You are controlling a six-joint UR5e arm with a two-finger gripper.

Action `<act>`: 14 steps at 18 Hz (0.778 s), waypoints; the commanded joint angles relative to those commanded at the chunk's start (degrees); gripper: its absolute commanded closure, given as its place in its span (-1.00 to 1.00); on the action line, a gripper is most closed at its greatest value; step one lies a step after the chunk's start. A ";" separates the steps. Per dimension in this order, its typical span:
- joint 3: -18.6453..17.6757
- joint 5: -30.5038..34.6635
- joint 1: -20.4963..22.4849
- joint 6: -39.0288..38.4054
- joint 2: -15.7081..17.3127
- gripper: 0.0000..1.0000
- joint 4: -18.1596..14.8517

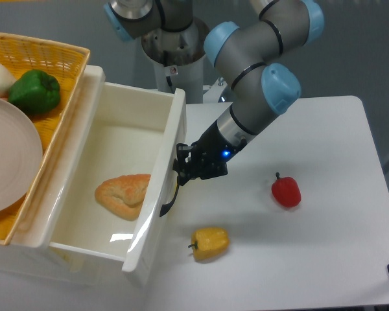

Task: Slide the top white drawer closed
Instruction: 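Push the drawer front with the gripper into the drawer unit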

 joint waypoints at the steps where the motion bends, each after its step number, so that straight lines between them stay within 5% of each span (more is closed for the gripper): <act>1: -0.09 0.00 -0.35 0.00 0.09 1.00 0.00; 14: -0.44 -0.09 -1.76 -0.17 0.53 1.00 0.09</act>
